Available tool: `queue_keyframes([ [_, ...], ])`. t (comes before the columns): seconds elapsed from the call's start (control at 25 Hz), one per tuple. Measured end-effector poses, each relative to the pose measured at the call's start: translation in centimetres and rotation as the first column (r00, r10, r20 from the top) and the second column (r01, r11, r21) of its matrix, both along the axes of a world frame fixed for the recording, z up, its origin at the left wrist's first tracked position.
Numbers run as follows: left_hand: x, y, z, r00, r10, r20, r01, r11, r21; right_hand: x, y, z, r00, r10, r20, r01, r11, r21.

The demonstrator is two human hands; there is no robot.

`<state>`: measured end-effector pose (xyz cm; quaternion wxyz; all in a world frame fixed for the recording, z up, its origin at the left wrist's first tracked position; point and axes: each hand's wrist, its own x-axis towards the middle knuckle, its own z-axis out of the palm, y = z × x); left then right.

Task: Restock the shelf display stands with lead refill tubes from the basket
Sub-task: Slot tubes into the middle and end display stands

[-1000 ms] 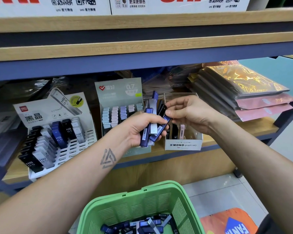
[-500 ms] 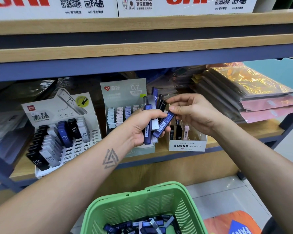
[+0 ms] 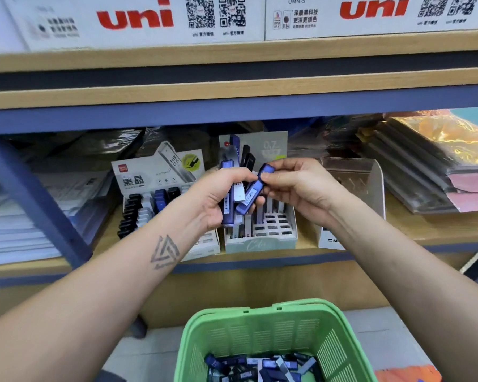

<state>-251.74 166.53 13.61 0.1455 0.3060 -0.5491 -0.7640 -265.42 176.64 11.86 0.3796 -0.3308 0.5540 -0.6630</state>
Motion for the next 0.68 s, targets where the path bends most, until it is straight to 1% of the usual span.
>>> queue_keyframes([
  [0.12,3.1,-1.8,0.2,0.996,0.088,0.0,-0.088,0.996,0.0,2.8,-2.1,0.4,0.998,0.001,0.059,0.0,1.0,-0.018],
  [0.2,5.2,-3.2,0.2,0.988,0.151,0.032,-0.151,0.988,-0.012,4.5,-3.4,0.7,0.994,0.005,0.105,-0.001,0.999,-0.043],
  [0.32,8.9,-5.7,0.4,0.973,0.22,0.068,-0.216,0.975,-0.049,6.7,-5.6,1.2,0.989,0.055,0.136,-0.048,0.997,-0.06],
  [0.4,11.4,-7.2,0.7,0.963,0.258,0.083,-0.254,0.966,-0.05,8.3,-7.3,1.3,0.993,0.083,0.081,-0.081,0.996,-0.022],
  [0.52,14.3,-9.1,1.0,0.955,0.283,0.093,-0.28,0.959,-0.045,10.4,-10.0,0.1,0.987,0.071,-0.143,-0.056,0.993,0.105],
  [0.56,15.0,-9.5,1.1,0.954,0.285,0.087,-0.283,0.958,-0.038,10.9,-10.7,-0.5,0.978,0.073,-0.194,-0.045,0.989,0.144],
  [0.6,15.4,-9.8,1.3,0.955,0.285,0.08,-0.283,0.958,-0.033,11.3,-11.3,-1.1,0.973,0.082,-0.217,-0.043,0.983,0.177],
  [0.68,15.9,-10.2,1.7,0.959,0.277,0.061,-0.276,0.961,-0.027,11.7,-12.1,-2.1,0.977,0.116,-0.177,-0.074,0.971,0.227],
])
